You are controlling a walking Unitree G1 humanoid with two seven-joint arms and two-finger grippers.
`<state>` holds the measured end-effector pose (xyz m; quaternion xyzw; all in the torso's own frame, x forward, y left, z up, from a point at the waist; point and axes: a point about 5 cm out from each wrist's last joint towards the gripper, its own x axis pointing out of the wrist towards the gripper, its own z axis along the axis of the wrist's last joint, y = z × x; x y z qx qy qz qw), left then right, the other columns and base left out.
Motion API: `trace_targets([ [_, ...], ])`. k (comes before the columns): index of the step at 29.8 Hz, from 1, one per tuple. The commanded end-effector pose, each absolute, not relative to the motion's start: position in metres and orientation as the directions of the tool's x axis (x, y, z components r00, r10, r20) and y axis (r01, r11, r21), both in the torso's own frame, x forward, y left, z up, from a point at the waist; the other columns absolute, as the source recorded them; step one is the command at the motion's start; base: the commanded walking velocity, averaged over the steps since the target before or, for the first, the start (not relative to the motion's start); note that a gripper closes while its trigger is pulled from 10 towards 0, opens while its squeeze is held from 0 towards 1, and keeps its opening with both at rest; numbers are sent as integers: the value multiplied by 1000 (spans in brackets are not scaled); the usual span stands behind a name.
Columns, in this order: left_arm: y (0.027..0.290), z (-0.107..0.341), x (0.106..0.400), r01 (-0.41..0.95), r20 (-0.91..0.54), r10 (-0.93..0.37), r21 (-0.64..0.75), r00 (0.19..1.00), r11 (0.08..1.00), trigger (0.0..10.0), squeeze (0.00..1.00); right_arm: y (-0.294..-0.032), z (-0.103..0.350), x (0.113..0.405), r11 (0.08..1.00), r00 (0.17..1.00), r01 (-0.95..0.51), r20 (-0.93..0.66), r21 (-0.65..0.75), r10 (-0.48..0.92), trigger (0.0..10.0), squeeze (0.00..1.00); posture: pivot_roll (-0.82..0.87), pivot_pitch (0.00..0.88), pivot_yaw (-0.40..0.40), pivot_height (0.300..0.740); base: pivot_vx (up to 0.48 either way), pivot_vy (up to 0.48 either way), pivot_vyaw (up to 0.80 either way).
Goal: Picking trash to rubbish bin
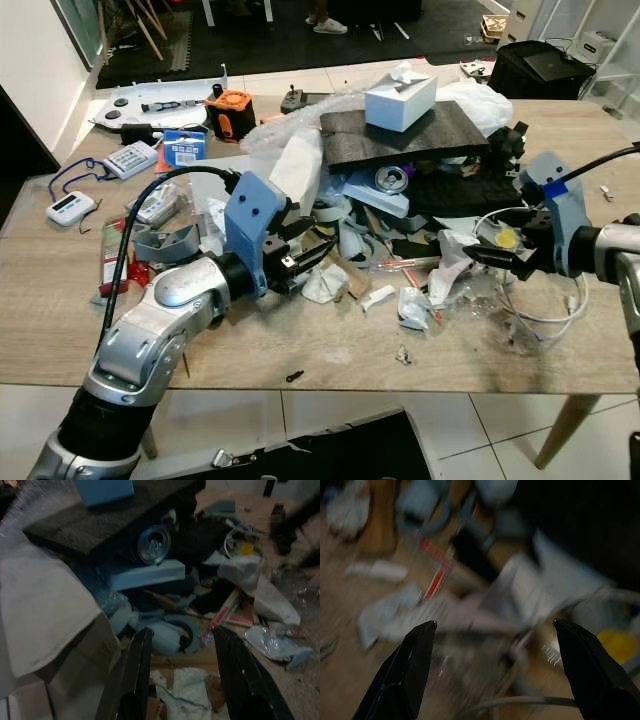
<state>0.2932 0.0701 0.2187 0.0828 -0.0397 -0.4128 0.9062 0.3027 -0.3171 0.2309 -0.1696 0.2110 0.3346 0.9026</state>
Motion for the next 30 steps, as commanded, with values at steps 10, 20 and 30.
trace_targets([
  [10, 67, 222, 290, 771, -7, -782, 173, 623, 613, 10000, 0, -316, 196, 290, 723, 594, -690, -596, -32, 540, 10000, 0, 145, 152, 50, 740, 0, 0, 0],
  [20, 68, 223, 293, 751, -8, -763, 183, 647, 635, 10000, 0, -324, 204, 294, 740, 642, -660, -610, -132, 464, 10000, 0, 149, 152, 42, 740, 0, 0, 0],
  [30, 62, 221, 289, 783, -19, -794, 179, 608, 596, 10000, 0, -324, 179, 290, 775, 621, -624, -666, -101, 413, 10000, 0, 146, 149, 40, 740, 0, 0, 0],
])
